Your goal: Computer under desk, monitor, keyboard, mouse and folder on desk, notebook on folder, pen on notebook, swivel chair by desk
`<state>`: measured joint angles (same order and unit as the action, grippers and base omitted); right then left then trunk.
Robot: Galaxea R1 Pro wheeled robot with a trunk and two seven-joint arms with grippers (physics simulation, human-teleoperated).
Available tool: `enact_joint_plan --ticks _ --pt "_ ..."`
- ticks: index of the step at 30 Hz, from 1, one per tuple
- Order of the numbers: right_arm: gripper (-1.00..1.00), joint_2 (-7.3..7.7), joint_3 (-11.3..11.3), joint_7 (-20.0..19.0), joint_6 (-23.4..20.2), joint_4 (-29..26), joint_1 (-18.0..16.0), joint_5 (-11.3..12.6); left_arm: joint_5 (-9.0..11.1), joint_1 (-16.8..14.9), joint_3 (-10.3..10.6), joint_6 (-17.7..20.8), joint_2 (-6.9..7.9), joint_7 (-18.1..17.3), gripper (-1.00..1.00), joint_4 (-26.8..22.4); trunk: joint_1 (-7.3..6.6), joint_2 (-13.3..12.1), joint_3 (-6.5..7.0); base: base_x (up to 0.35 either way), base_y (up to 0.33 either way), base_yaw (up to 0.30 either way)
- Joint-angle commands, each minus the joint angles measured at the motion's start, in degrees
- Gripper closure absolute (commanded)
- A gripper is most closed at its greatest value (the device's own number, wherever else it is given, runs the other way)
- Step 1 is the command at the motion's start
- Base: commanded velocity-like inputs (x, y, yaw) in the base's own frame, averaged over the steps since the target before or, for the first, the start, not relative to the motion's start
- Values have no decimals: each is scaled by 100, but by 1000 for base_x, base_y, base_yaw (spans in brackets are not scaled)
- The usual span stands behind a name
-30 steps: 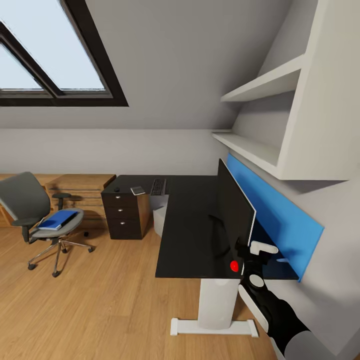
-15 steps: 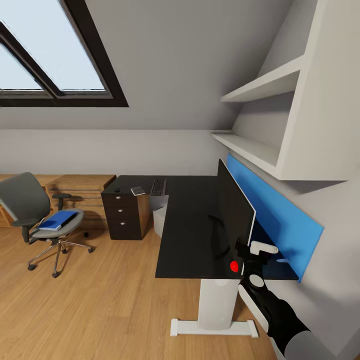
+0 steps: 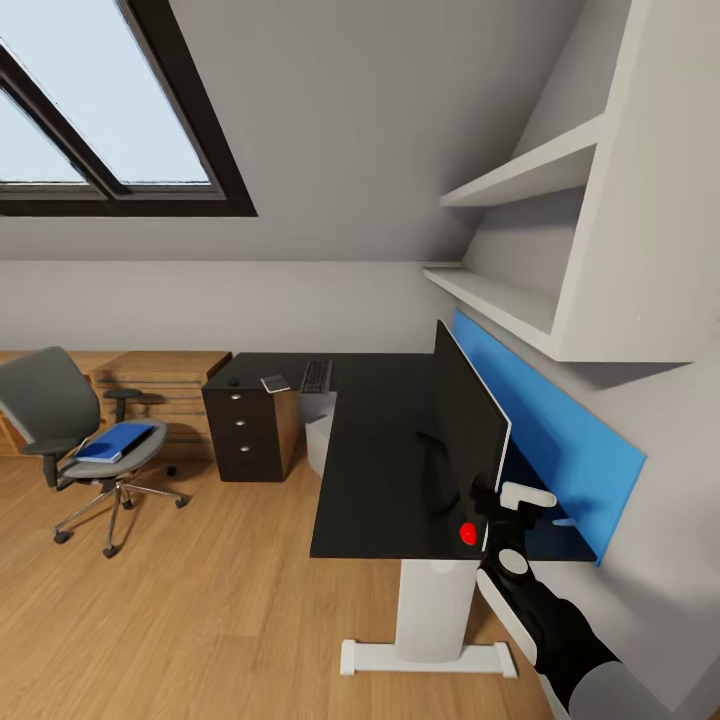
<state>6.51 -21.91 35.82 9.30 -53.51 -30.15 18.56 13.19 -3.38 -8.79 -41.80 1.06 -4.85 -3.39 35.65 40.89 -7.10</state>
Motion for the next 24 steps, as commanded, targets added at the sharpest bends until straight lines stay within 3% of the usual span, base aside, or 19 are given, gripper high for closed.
enact_joint_plan --ticks 1,24 --pt "-100 9 -32 32 37 -2 -8 60 25 -5 -35 -13 0 -51 -100 5 1 8 -9 0 0 0" --pt "-100 9 -32 32 37 -1 -8 60 25 -5 -29 -13 0 -51 -100 6 1 8 20 0 0 -33"
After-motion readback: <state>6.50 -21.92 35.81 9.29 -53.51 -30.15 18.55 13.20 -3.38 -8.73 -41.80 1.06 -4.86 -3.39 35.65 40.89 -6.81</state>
